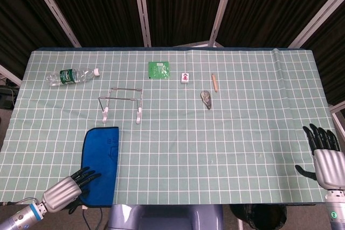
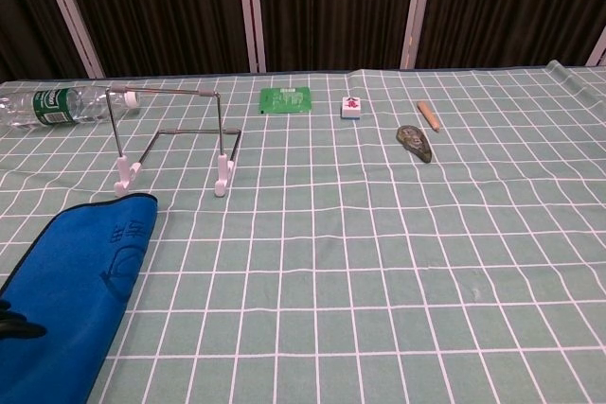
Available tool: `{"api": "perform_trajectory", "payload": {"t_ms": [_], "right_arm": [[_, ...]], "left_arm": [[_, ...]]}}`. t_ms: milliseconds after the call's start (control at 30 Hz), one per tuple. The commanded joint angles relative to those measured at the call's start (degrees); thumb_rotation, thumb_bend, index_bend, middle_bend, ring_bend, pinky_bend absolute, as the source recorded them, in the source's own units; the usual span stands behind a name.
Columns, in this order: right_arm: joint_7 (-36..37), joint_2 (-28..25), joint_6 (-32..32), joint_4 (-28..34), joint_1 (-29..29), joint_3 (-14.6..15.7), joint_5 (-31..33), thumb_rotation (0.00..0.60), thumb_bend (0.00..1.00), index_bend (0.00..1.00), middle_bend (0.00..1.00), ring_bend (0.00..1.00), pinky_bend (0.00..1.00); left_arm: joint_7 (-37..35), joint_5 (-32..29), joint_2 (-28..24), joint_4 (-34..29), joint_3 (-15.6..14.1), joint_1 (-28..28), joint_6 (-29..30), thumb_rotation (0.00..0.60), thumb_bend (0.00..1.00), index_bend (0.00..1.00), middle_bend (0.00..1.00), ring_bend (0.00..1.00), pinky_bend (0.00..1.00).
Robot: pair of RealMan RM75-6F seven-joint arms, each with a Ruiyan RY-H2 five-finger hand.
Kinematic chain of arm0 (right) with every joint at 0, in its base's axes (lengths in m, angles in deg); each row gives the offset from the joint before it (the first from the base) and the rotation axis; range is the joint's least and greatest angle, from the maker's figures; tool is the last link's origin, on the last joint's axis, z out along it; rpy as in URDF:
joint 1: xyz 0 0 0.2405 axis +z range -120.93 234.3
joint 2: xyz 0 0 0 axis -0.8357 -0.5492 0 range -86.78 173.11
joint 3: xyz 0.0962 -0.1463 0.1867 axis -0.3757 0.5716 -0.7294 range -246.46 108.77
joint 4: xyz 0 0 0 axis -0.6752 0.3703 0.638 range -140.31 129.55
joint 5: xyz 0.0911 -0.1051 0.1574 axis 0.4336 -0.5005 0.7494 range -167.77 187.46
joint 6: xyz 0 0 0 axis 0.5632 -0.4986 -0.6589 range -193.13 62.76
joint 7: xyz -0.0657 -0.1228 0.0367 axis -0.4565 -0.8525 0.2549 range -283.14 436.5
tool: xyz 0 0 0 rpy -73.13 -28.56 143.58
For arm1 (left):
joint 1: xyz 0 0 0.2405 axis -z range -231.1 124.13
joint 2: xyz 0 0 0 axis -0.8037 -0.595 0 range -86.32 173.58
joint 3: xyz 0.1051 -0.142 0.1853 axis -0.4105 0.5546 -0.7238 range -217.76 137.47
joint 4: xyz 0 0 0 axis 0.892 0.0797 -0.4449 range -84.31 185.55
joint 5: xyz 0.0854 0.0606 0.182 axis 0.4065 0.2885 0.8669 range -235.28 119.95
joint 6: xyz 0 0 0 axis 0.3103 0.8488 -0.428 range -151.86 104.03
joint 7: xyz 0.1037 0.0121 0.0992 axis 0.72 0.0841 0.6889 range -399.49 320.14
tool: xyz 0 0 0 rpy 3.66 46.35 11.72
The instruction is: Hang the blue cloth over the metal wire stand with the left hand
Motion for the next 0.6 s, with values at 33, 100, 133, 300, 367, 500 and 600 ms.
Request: {"api": "perform_trajectory", "payload": {"t_ms": [33,100,133,300,367,500,600], "right_arm": [[0.09,0.00,0.17,-0.03,-0.06,-0.01,-0.13,0.600,0.00,0.00,0.00,0.00,0.00],[0.08,0.02,0.23,-0.03,-0.07,0.00,-0.21,0.600,0.00,0.00,0.00,0.00,0.00],[0.06,0.02,0.25,0.00,-0.08,0.01,-0.23,0.600,0.00,0.00,0.00,0.00,0.00],[-0.01,0.04,0.25,0.02,-0.06,0.00,-0.28,0.600,0.00,0.00,0.00,0.00,0.00],[-0.03,0.07,0.22,0.03,-0.05,0.03,-0.32,0.600,0.00,0.00,0.00,0.00,0.00],[-0.07,0.11,0.12,-0.03,0.00,0.04,-0.33,0.600,0.00,0.00,0.00,0.00,0.00],[-0.19,0.17,0.02,-0.03,0.05,0.06,-0.32,0.600,0.00,0.00,0.00,0.00,0.00]], "left_arm": [[0.35,-0.34,-1.02,-1.10,-0.26,0.29,-1.06,0.600,0.31,0.31,0.00,0.00,0.00],[0.80,-0.52,-1.86,-1.99,-0.08,0.37,-0.94,0.600,0.14,0.12,0.00,0.00,0.00],[0.86,-0.60,-2.22,-2.36,0.09,0.35,-0.60,0.600,0.08,0.04,0.00,0.00,0.00],[0.50,-1.03,-4.01,-4.56,1.60,0.35,2.41,0.600,0.03,0.00,0.00,0.00,0.00],[0.49,-1.33,-4.75,-5.69,2.51,0.59,3.39,0.600,0.03,0.00,0.00,0.00,0.00],[0.92,-2.65,-6.10,-8.62,4.99,1.49,4.37,0.600,0.03,0.00,0.00,0.00,0.00],[1.18,-6.55,-7.10,-12.28,8.63,3.14,2.29,0.600,0.02,0.00,0.11,0.06,0.01]]}}
